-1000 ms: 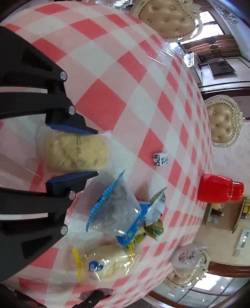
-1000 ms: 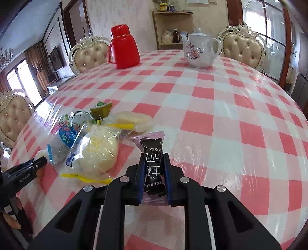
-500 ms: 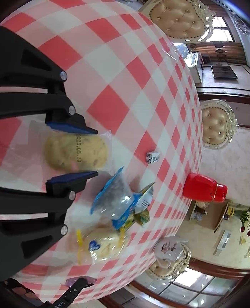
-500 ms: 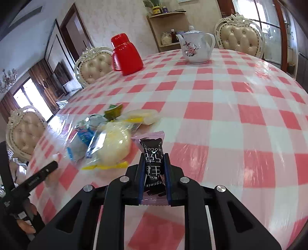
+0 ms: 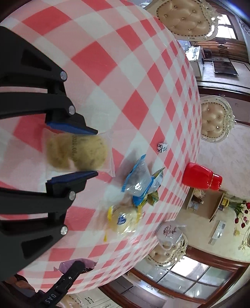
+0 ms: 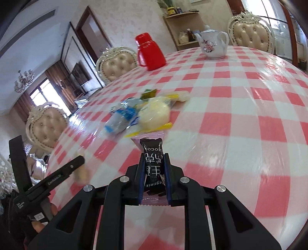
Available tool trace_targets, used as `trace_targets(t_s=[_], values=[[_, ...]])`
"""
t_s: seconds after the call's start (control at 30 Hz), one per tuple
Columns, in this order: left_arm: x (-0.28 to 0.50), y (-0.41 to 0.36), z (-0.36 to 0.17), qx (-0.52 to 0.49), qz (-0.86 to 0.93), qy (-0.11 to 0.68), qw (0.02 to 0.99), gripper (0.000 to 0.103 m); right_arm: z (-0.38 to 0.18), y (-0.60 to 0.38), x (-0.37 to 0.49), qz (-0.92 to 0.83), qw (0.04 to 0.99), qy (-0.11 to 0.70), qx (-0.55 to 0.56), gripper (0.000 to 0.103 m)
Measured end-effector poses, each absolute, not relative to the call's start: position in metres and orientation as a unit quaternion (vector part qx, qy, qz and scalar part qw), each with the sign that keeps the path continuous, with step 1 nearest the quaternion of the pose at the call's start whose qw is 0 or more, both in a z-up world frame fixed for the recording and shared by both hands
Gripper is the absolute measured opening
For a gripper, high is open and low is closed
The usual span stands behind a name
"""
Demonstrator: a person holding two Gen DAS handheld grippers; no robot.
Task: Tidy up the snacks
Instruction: 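Grasp the wrapped biscuit cake with the left tool while the right tool holds the chocolate bar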
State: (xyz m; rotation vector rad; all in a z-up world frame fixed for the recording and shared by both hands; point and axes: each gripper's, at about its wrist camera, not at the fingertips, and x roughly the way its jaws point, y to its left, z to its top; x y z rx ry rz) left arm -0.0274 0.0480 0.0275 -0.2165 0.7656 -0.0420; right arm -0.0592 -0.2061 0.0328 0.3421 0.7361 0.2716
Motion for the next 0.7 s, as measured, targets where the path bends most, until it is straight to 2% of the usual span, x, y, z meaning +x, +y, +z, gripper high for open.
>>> trace_targets(t_s=[0.33,0.57,0.63,0.67,0.7], values=[[-0.069,0.052,0.029,-0.076,-0.028,0.377,0.923,0.037,0.022,-0.169,-0.098,0.157,0.905,0.372,0.134,0.018],[-0.071,0.064,0.023,-0.086,-0.040,0.394,0.914,0.039,0.022,-0.162,-0.112,0.157,0.905,0.374,0.129,0.018],[-0.070,0.060,0.021,-0.075,-0.040,0.402,0.912,0.032,0.022,-0.160,-0.115,0.157,0.905,0.375,0.129,0.018],[-0.069,0.059,0.019,-0.069,-0.039,0.405,0.911,0.025,0.022,-0.160,-0.117,0.157,0.904,0.375,0.128,0.018],[-0.069,0.058,0.018,-0.066,-0.039,0.407,0.910,0.025,0.022,-0.159,-0.118,0.158,0.904,0.376,0.126,0.018]])
